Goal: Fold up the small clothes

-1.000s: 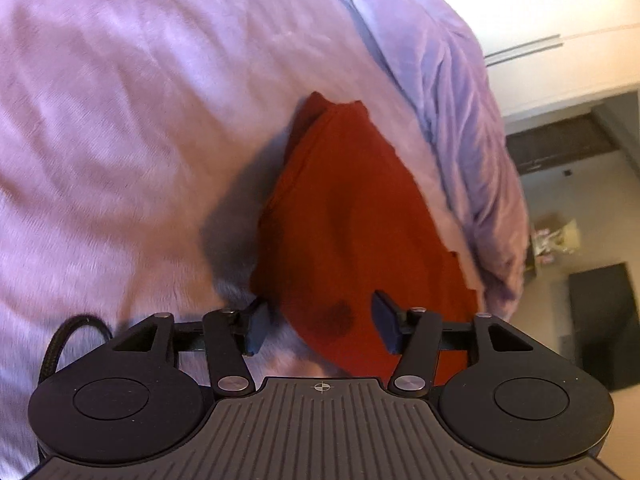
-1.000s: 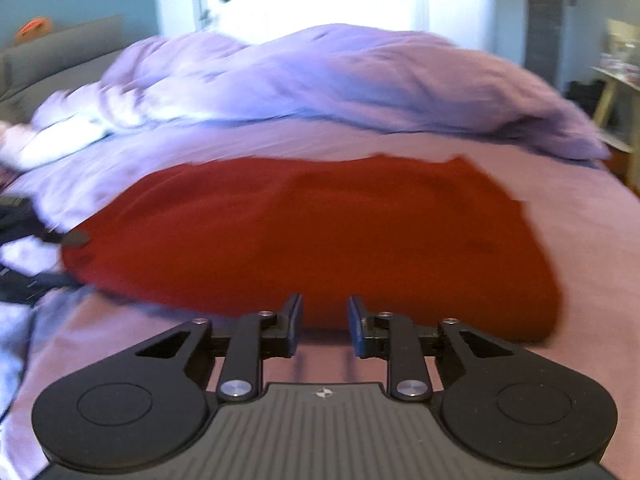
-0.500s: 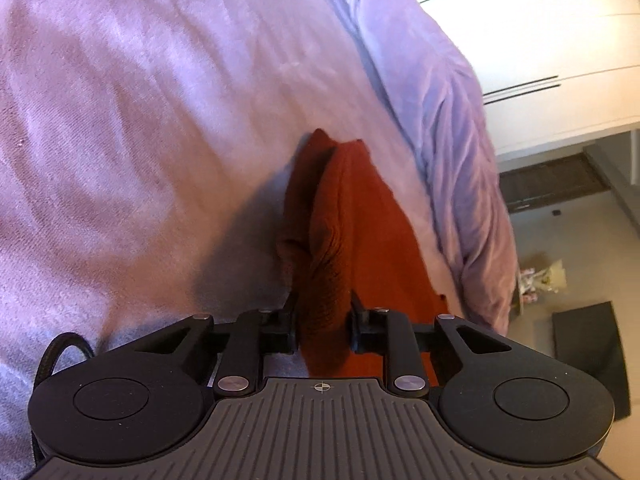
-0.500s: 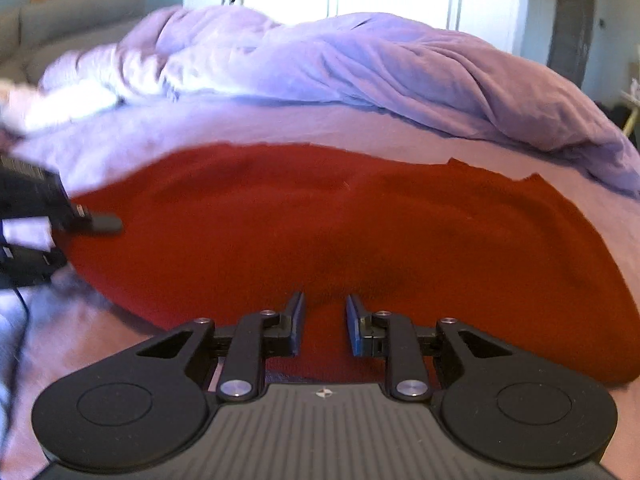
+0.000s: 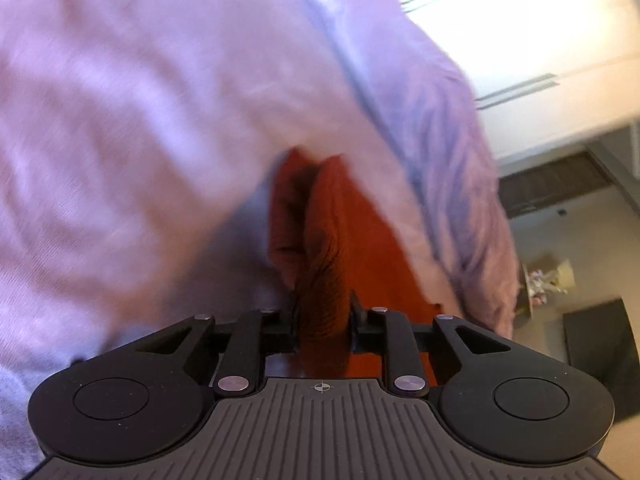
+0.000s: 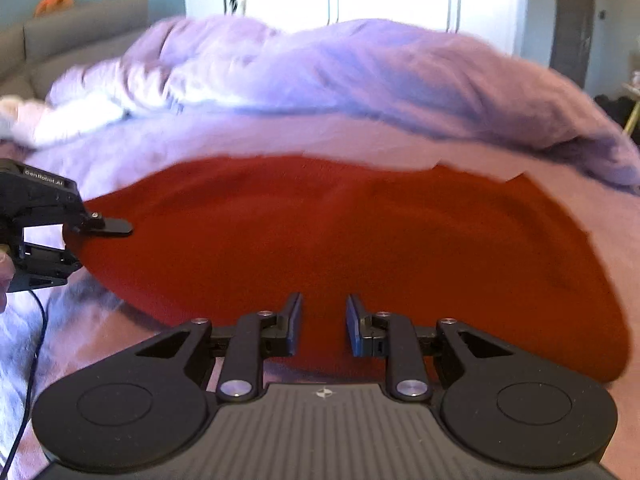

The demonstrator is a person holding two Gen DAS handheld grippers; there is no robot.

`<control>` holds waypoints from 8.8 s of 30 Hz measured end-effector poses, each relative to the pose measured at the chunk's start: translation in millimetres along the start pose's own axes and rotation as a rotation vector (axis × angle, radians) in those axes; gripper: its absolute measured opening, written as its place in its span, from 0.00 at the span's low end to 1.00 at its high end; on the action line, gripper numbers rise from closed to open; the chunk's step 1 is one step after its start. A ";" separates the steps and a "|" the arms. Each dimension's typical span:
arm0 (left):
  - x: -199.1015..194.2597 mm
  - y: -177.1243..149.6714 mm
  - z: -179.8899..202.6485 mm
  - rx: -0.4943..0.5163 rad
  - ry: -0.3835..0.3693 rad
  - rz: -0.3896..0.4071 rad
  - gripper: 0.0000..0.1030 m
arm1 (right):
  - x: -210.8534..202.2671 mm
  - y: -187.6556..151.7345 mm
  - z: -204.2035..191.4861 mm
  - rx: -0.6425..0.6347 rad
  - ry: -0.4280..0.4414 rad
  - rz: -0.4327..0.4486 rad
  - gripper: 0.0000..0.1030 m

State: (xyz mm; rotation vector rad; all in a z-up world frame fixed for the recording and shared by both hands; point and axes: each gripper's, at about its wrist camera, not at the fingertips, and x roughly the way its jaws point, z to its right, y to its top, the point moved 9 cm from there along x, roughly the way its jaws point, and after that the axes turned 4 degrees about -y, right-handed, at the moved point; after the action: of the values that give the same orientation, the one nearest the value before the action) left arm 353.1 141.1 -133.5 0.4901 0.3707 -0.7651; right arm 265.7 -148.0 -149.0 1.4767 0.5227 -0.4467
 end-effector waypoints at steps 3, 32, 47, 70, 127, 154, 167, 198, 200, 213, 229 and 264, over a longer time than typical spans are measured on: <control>-2.5 -2.3 45.6 0.116 -0.050 0.009 0.22 | -23.0 -5.7 24.7 0.020 -0.040 0.054 0.24; 46.5 -125.3 93.4 0.441 0.133 -0.105 0.44 | -47.2 -11.7 116.2 0.295 -0.049 0.075 0.28; 63.1 -146.8 76.4 0.459 0.168 -0.217 0.62 | 18.2 -9.1 118.2 0.466 0.190 -0.107 0.62; 63.4 -163.3 77.0 0.580 0.288 -0.208 0.74 | 65.3 53.1 55.6 0.100 0.133 -0.124 0.15; 7.9 -135.3 78.8 0.449 0.294 -0.063 0.84 | -6.5 -9.6 84.5 0.772 0.548 0.005 0.17; 154.4 -140.4 129.2 0.469 0.142 -0.236 0.90 | 39.3 6.8 229.0 0.280 -0.075 -0.156 0.84; 189.9 -150.1 117.2 0.298 0.048 -0.314 0.60 | 52.0 -3.8 240.1 0.517 0.242 -0.172 0.55; 11.6 -25.9 56.7 0.392 0.478 0.263 0.80 | 24.7 72.9 8.4 0.216 0.208 0.051 0.31; 29.4 -30.5 55.7 0.399 0.490 0.251 0.80 | 46.4 74.5 -16.7 0.120 0.179 0.078 0.31; 116.8 -85.0 66.7 0.601 0.573 0.190 0.94 | 82.2 46.4 61.1 0.059 -0.175 0.136 0.21; 33.4 -112.2 81.7 0.637 0.508 0.065 0.94 | -0.5 26.4 18.6 -0.041 0.017 0.045 0.34; 31.5 -90.9 74.4 0.660 0.623 0.029 0.98 | 81.3 51.8 2.9 -0.077 0.008 -0.195 0.65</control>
State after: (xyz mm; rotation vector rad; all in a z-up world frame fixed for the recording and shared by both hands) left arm 318.1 26.4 -113.2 1.3657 0.6876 -0.6848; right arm 361.9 -145.5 -154.4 1.3596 0.6867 -0.5680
